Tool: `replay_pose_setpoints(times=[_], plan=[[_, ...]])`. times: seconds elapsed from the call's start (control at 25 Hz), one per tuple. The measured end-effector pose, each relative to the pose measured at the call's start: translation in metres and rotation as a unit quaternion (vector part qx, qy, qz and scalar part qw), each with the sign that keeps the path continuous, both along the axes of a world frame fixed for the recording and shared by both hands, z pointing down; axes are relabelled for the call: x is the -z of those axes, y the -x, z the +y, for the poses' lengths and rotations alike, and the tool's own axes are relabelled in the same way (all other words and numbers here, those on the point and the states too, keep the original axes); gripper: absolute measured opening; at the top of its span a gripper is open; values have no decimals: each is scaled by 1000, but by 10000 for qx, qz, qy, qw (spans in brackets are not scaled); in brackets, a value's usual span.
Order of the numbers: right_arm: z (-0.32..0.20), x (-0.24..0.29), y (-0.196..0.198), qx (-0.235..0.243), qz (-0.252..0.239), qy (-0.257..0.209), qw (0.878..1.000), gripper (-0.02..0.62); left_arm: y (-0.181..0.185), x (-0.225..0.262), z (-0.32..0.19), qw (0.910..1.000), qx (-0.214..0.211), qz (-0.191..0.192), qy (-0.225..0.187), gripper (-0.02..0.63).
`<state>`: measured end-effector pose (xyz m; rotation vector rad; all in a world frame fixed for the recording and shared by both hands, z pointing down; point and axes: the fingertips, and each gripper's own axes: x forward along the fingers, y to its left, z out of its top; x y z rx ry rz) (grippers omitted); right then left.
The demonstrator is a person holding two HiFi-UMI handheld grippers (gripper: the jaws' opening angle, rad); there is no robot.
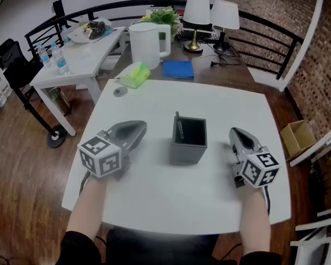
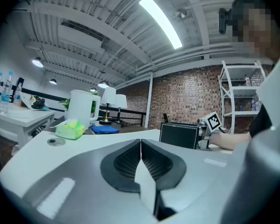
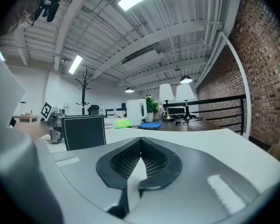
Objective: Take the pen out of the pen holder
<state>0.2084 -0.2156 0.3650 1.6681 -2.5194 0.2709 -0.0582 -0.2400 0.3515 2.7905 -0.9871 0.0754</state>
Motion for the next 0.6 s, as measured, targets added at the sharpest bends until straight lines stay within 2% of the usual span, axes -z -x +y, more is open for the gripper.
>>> replay_pose_setpoints(times=[0.2, 0.4, 0.6], plan=[[2, 1, -1, -19, 3, 10, 10000, 14, -28, 40, 13, 9972, -634, 97, -389, 14], [1, 2, -2, -11, 18, 10, 10000, 14, -39, 83, 10, 9929, -966, 638, -286, 28], [1, 0, -1, -15, 7, 6, 10000, 14, -62, 81, 5, 9896, -1302, 538, -304, 98]])
